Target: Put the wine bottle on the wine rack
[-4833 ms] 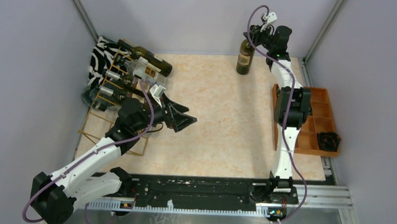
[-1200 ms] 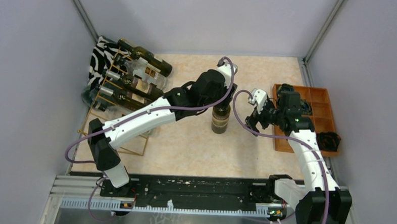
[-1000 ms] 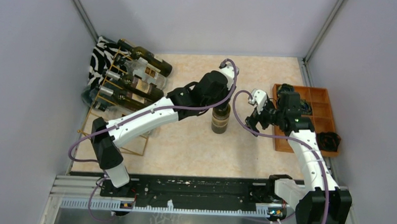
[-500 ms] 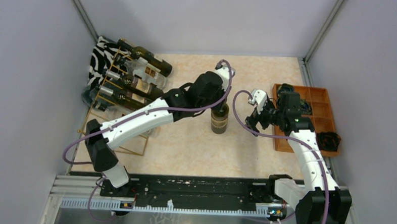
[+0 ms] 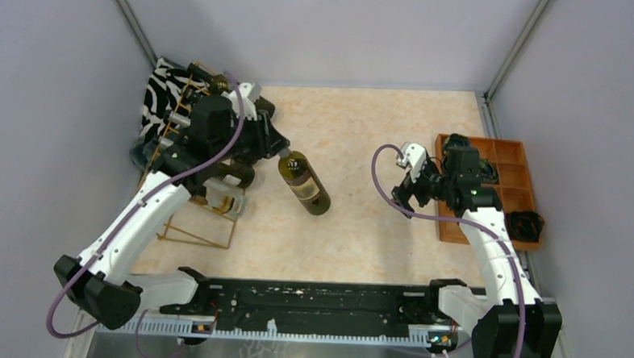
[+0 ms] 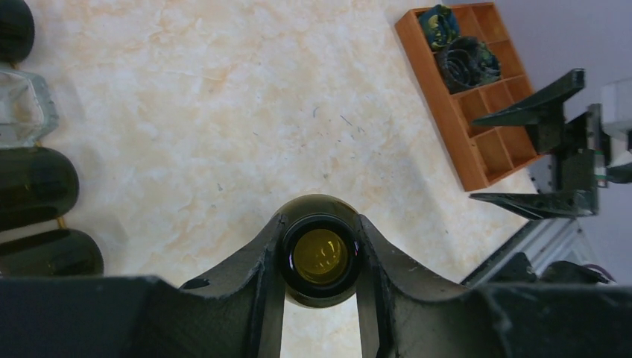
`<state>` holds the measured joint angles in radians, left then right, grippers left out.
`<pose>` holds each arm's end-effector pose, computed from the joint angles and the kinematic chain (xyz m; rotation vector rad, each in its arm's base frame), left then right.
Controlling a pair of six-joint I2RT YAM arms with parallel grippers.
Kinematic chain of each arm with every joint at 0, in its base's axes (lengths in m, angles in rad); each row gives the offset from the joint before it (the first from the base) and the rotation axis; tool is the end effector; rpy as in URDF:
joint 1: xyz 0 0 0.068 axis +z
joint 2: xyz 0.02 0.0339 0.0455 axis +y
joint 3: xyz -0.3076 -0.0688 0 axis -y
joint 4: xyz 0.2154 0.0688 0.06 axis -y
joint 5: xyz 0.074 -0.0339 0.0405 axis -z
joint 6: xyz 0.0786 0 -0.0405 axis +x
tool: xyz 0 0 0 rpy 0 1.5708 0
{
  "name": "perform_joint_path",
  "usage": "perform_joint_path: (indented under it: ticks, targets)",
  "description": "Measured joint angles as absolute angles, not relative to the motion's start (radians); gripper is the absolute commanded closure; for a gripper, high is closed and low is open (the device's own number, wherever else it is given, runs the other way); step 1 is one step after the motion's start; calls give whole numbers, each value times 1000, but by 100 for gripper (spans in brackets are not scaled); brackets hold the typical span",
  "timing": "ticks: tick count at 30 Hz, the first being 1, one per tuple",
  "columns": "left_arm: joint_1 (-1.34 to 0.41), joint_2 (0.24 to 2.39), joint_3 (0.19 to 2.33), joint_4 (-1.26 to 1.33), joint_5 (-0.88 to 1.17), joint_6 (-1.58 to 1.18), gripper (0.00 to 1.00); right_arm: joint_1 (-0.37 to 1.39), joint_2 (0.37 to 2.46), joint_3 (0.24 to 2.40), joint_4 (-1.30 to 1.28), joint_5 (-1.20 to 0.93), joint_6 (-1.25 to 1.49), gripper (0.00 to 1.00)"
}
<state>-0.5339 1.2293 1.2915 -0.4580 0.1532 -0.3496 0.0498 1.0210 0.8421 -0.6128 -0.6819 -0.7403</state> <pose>0.2248 -0.1468 0.4181 0.2903 2.0134 -0.7193 0.1741 0.0583 0.3004 -1.1237 1.8760 0.4218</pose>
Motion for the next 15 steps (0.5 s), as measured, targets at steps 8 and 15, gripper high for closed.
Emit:
perform_joint_path:
  ticks: [8, 15]
  targets:
    - [-367, 1059, 1190, -534, 329, -410, 100, 50, 1021, 842, -613, -684, -741, 2]
    - [-265, 957, 1145, -638, 341, -414, 100, 50, 1034, 842, -614, -707, -741, 2]
